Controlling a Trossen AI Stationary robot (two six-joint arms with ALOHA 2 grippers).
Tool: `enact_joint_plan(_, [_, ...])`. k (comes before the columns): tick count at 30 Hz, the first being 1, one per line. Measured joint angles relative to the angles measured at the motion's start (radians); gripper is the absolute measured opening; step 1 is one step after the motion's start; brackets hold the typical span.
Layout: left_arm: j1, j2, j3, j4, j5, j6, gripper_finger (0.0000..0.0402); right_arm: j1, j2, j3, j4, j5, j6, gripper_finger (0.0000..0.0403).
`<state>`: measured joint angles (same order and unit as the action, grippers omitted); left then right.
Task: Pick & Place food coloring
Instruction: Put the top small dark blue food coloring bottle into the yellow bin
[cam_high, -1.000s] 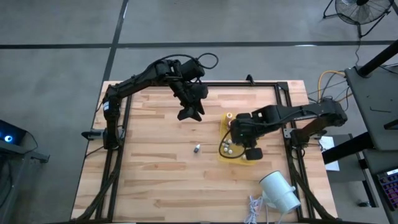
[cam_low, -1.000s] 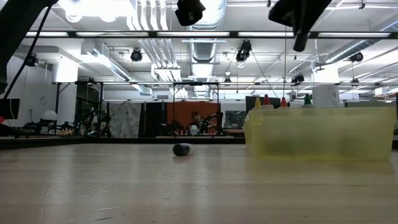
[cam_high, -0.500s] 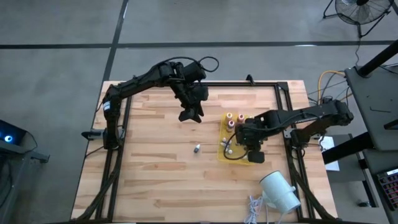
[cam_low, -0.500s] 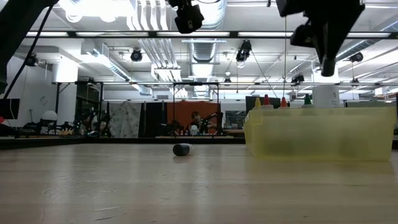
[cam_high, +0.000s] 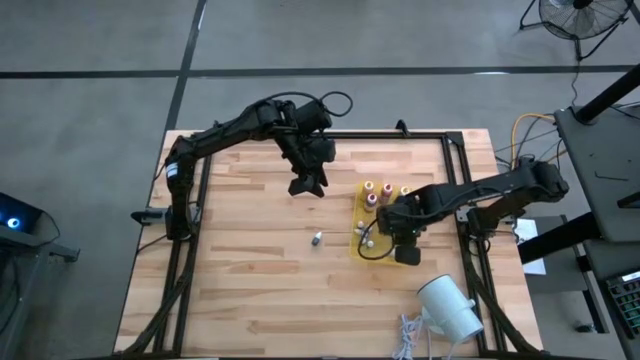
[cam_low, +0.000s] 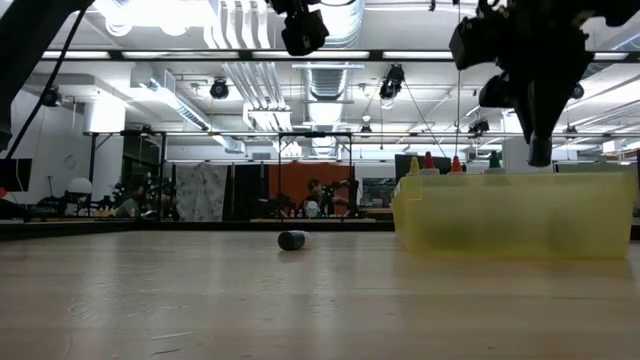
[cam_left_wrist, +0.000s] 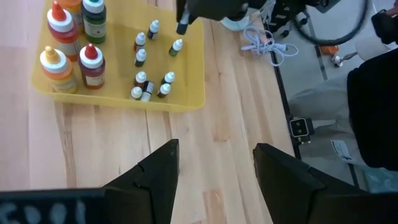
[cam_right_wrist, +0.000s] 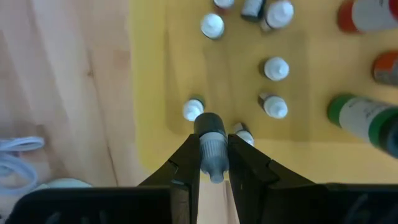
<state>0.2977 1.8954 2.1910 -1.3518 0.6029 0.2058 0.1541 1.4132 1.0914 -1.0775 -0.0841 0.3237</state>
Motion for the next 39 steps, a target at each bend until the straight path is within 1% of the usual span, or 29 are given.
enact_joint_plan(7, [0.0, 0.0, 0.0, 0.008, 0.0, -0.001, 0.0179, -0.023, 0.0, -0.051, 0.013, 0.001, 0.03, 0.0054])
enact_joint_plan(12, [0.0, 0.0, -0.002, 0.01, 0.0, -0.005, 0.0179, -0.043, 0.0, -0.061, 0.018, 0.0, 0.101, 0.0054])
enact_joint_plan(17, [0.0, 0.0, -0.002, 0.012, 0.0, -0.008, 0.0179, -0.058, 0.0, -0.06, 0.019, -0.025, 0.215, 0.0054])
enact_joint_plan(25, [0.0, 0.0, -0.002, 0.024, 0.0, -0.008, 0.0179, -0.06, 0.0, -0.034, 0.021, -0.04, 0.488, 0.0054])
enact_joint_plan(27, [0.0, 0.0, -0.002, 0.026, 0.0, -0.008, 0.0179, -0.062, 0.0, -0.037, 0.022, -0.048, 0.533, 0.0054])
enact_joint_plan(30, [0.0, 0.0, -0.003, 0.037, 0.0, -0.008, 0.0179, -0.061, 0.0, -0.046, 0.023, -0.048, 0.586, 0.0054])
enact_joint_plan(39, [0.0, -0.001, -0.004, 0.047, 0.0, -0.008, 0.0179, -0.064, 0.0, -0.123, 0.102, -0.048, 0.653, 0.0054])
